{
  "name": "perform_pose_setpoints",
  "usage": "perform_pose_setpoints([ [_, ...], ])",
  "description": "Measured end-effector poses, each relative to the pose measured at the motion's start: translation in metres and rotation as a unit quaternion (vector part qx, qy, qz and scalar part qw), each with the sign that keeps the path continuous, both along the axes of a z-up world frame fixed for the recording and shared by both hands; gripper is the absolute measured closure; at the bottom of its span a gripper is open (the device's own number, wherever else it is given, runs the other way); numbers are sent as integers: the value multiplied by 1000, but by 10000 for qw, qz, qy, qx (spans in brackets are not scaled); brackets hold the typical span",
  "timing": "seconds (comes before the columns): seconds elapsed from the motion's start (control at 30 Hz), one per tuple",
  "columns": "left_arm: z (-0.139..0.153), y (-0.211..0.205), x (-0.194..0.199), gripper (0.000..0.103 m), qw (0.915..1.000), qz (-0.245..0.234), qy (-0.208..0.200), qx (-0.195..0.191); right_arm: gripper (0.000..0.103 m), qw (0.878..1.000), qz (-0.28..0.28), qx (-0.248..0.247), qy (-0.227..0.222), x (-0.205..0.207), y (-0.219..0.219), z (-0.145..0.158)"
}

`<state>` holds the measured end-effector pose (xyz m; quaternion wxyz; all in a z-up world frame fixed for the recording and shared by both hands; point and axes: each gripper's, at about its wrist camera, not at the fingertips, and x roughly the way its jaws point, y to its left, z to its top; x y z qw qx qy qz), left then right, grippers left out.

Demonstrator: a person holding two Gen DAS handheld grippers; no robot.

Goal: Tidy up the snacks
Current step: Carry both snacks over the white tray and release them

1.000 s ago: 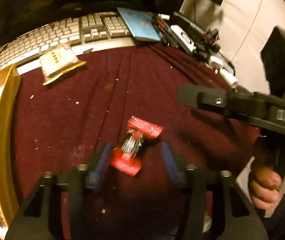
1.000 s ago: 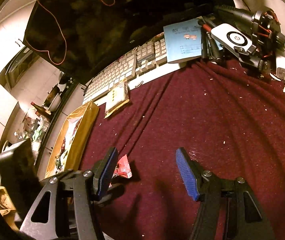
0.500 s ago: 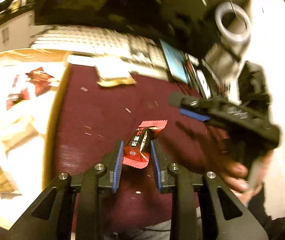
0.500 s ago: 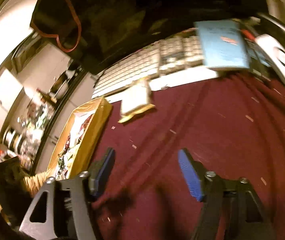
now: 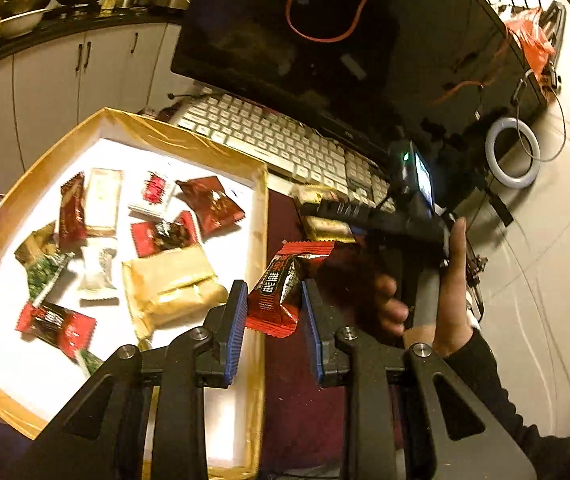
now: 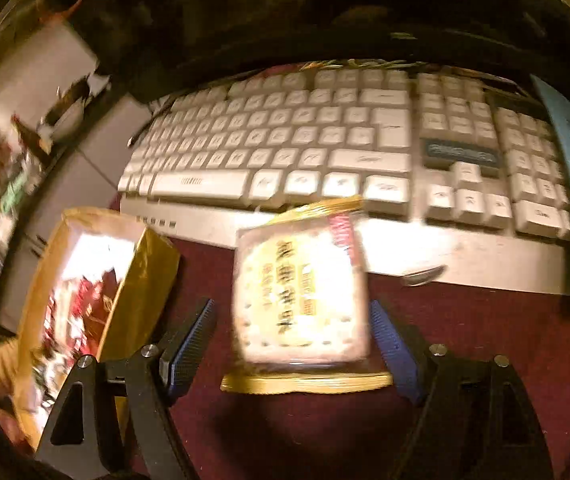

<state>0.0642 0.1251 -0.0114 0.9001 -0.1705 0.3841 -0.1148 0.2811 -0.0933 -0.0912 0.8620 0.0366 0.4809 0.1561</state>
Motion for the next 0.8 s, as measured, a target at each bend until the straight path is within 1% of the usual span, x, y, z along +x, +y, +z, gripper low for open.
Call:
perform_pose_setpoints([
  [0.03, 0, 1, 1, 79, 10000, 9, 3, 9, 22, 9996, 62, -242, -89, -3, 7, -2],
  [0.07, 1, 1, 2, 79, 10000, 49, 5, 0, 24, 9990, 64, -413, -154, -4, 11, -5],
  [0.1, 2, 1, 2, 79, 9999, 106, -5, -9, 29, 9983, 56, -531, -233, -6, 14, -5],
  [0.13, 2, 0, 1, 79, 9999, 149, -15, 6, 32, 9971, 49, -692, -297, -8, 17, -5],
  [0.27, 0, 0, -1, 79, 9997, 245, 3, 63, 33, 9985, 49, -514, -194, -8, 11, -4],
  [0.3, -1, 1, 0, 79, 9996, 267, 59, 41, 33, 9991, 25, -413, -131, -10, 5, -3],
  [0.33, -1, 2, -1, 79, 9995, 295, 79, 18, 33, 9998, 14, -187, -93, -14, -2, 2],
  [0.43, 2, 9, -5, 79, 9991, 419, 33, 38, 33, 9990, 45, 422, -156, -37, -18, 20],
  [0.47, 3, 12, -7, 79, 9988, 486, 3, 34, 33, 9972, 82, 713, -205, -49, -23, 29],
  [0.53, 5, 20, -7, 79, 9983, 582, -1, 11, 33, 9927, 224, 1146, -311, -68, -27, 46],
  [0.57, 7, 25, -6, 79, 9979, 652, -16, -11, 33, 9904, 326, 1285, -381, -76, -26, 54],
  [0.67, 10, 38, 4, 79, 9963, 858, 10, -2, 33, 9832, 757, 1554, -587, -94, -10, 76],
  [0.73, 12, 48, 14, 79, 9950, 995, 70, -16, 33, 9797, 1054, 1580, -644, -95, 11, 87],
  [0.8, 13, 57, 27, 79, 9939, 1092, 103, 68, 33, 9776, 1316, 1495, -674, -92, 37, 91],
])
